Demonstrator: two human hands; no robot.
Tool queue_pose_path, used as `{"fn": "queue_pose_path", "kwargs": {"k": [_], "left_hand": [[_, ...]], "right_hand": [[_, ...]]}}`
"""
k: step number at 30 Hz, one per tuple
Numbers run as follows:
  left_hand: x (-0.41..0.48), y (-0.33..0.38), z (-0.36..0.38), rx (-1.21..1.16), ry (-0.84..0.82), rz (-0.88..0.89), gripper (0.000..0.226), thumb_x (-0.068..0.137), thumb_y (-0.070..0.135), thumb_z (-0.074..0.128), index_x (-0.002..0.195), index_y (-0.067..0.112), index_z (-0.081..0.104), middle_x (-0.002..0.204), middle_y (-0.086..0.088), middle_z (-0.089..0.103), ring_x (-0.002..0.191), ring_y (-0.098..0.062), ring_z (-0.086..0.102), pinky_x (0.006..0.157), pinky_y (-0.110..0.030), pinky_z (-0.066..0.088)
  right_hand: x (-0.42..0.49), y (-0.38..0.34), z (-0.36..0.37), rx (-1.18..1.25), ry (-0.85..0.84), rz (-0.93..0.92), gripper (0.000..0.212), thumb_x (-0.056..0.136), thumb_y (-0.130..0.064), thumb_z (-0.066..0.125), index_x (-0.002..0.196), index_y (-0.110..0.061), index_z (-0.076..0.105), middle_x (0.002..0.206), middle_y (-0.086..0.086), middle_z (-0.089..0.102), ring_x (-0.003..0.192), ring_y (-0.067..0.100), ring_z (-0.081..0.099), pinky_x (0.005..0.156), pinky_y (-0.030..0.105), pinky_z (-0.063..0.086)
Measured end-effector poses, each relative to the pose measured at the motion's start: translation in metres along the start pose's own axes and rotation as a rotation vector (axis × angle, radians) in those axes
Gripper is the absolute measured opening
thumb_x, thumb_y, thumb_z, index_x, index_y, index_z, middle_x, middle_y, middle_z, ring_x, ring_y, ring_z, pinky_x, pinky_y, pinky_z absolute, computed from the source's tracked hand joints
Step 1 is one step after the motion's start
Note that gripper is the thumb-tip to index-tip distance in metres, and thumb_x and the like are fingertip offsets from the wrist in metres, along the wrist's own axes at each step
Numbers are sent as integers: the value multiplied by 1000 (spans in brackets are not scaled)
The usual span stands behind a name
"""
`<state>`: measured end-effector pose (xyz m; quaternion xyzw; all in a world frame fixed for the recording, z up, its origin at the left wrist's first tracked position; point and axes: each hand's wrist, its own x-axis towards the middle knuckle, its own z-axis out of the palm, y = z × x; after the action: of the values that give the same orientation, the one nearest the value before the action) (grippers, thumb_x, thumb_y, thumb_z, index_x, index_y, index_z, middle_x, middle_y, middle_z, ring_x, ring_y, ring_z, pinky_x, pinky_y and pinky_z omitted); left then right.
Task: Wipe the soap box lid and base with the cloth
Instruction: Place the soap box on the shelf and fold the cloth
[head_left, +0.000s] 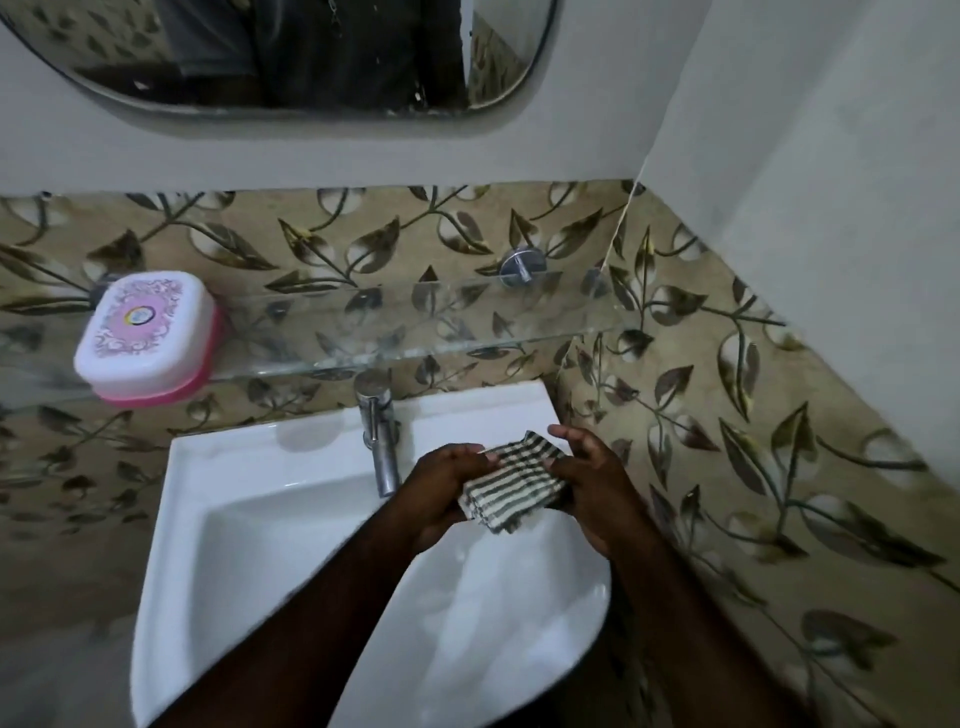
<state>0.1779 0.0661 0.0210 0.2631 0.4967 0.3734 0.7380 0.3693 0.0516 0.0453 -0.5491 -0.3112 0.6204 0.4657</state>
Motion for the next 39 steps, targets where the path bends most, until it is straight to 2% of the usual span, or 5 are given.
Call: {"fn": "queue_pose_path", "kwargs": {"k": [10, 14, 21, 26, 39], "left_hand": [[48, 2, 12, -8, 132, 197, 47, 87, -7, 62, 131, 10, 57, 123, -17, 64, 99, -27, 67, 74, -32, 56], [76, 9, 10, 345, 306, 241, 62, 88, 8, 68, 144, 21, 44, 144, -11, 46, 125, -25, 53, 92, -29, 45], [82, -29, 10, 1166, 102, 594, 60, 88, 6, 62, 143, 2, 40, 153, -22, 33, 142, -36, 30, 114, -23, 14], [98, -36, 0, 1595, 39, 461, 78, 90, 22, 58, 154, 16, 14, 164, -10, 4, 149, -30, 9, 118, -35, 13], [94, -12, 13, 1658, 30, 265, 83, 86, 24, 63, 154, 18, 16, 164, -11, 5, 146, -28, 19, 111, -38, 32]], "right_hand": [[63, -4, 2, -176, 174, -126, 44, 89, 12, 40, 112, -13, 68, 109, 11, 71, 94, 21, 68, 82, 34, 57], [92, 14, 1, -783, 397, -339, 40, 89, 2, 57, 129, 2, 56, 131, 24, 57, 123, 35, 52, 107, 46, 39], [125, 61, -7, -1494, 106, -391, 56, 97, -31, 50, 149, -18, 36, 160, 20, 17, 147, 36, 16, 117, 47, 18], [144, 68, -16, -1716, -34, -447, 59, 101, -45, 37, 153, -24, 23, 161, 19, 2, 148, 39, 0, 118, 51, -3], [146, 51, -8, -1695, -48, -550, 58, 94, -45, 51, 144, -16, 46, 151, 23, 35, 140, 46, 30, 113, 61, 20]]}}
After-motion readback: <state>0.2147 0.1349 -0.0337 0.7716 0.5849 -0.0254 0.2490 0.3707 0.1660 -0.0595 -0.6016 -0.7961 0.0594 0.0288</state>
